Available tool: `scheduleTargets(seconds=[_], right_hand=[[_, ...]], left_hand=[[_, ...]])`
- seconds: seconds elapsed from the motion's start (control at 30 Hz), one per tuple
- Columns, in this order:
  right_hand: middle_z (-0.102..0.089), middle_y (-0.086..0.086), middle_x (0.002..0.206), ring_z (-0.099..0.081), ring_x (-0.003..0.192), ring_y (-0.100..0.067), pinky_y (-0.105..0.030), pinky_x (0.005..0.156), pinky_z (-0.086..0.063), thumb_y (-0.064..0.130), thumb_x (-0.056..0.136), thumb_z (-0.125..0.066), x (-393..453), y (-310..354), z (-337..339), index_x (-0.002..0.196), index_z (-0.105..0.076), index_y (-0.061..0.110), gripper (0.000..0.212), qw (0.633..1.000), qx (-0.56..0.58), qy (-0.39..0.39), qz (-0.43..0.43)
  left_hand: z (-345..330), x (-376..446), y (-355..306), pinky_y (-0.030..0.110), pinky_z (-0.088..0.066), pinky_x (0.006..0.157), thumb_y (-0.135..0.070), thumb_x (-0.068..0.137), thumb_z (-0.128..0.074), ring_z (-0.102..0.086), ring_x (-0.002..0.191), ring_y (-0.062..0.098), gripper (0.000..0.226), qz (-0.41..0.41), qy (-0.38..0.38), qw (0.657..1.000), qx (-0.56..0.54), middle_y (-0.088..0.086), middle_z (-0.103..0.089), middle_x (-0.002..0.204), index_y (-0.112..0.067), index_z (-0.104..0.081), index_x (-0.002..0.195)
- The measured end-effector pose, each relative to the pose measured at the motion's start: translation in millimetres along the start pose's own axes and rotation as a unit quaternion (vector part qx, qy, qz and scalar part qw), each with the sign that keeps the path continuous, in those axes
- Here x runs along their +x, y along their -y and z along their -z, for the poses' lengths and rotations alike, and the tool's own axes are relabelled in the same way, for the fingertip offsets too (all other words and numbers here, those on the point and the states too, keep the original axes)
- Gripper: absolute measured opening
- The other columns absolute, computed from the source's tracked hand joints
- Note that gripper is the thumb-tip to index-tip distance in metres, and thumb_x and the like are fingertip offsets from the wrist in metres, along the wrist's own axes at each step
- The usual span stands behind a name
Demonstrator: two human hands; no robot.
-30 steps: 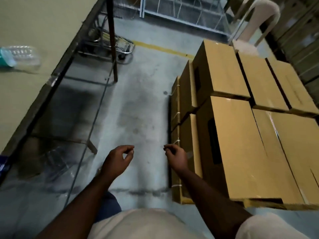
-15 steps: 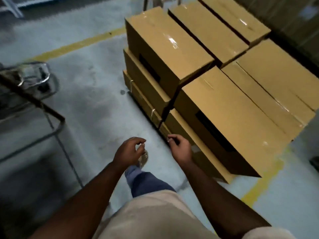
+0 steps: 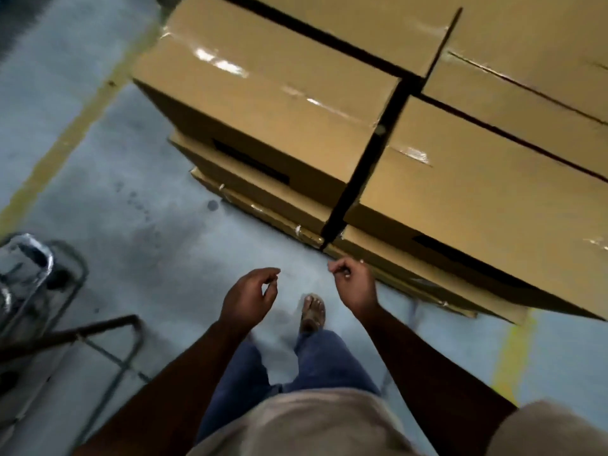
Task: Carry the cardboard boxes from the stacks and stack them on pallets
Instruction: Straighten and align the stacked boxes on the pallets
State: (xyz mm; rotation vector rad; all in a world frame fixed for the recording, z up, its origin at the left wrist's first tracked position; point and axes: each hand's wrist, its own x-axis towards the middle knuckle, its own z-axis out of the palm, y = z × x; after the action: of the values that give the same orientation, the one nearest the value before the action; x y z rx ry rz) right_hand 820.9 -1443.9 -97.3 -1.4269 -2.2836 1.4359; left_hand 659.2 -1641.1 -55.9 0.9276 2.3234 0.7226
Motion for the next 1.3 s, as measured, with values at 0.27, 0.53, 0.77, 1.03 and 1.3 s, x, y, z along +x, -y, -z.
scheduleTargets(seconds=[0.27,0.53,0.77,1.03,1.3], right_hand=[[-0.074,0.015,0.1,-0.068,0.096,-0.003,-0.026,0.083,-0.057,0.005,0.088,-0.064,-4,7,-53,0.085,-0.076,0.03,0.028,0.989,-0.043,-0.136,-0.03],[-0.075,0.01,0.105,-0.068,0.091,-0.005,-0.026,0.073,-0.056,0.032,0.096,-0.067,50,-43,-144,0.109,-0.076,0.023,0.018,0.968,-0.022,-0.241,-0.067],[-0.07,-0.005,0.092,-0.063,0.084,-0.027,-0.035,0.071,-0.048,0.022,0.091,-0.075,113,-180,-171,0.097,-0.078,0.018,0.008,0.9,-0.232,-0.37,0.001],[-0.069,0.001,0.118,-0.066,0.103,-0.026,-0.037,0.08,-0.058,0.027,0.089,-0.077,160,-269,-221,0.116,-0.075,0.021,0.028,0.912,-0.183,-0.365,0.042],[-0.066,0.001,0.117,-0.062,0.1,-0.025,-0.035,0.077,-0.055,0.024,0.094,-0.071,168,-291,-233,0.114,-0.077,0.021,0.022,0.897,-0.181,-0.394,0.084]], left_hand=[[0,104,72,0.028,-0.053,0.071,-0.029,0.095,-0.069,-0.071,0.087,0.018,0.017,-0.108,0.097,0.985,0.093,-0.007,-0.074,0.109,-0.026,-0.075,0.111],[-58,192,135,0.027,-0.05,0.057,-0.026,0.091,-0.07,-0.068,0.073,0.015,0.006,-0.257,0.143,0.943,0.156,-0.013,-0.07,0.092,-0.031,-0.068,0.091],[-185,229,192,0.027,-0.046,0.05,-0.045,0.094,-0.062,-0.069,0.07,0.019,0.019,-0.377,0.082,0.908,0.163,-0.01,-0.068,0.09,-0.03,-0.073,0.089],[-282,278,200,0.035,-0.057,0.047,-0.034,0.096,-0.068,-0.073,0.071,0.029,0.034,-0.485,0.017,0.844,0.228,-0.001,-0.06,0.133,-0.026,-0.067,0.129],[-303,276,199,0.034,-0.053,0.052,-0.026,0.089,-0.078,-0.067,0.071,0.028,0.025,-0.472,-0.038,0.852,0.223,0.006,-0.064,0.111,-0.019,-0.075,0.113]])
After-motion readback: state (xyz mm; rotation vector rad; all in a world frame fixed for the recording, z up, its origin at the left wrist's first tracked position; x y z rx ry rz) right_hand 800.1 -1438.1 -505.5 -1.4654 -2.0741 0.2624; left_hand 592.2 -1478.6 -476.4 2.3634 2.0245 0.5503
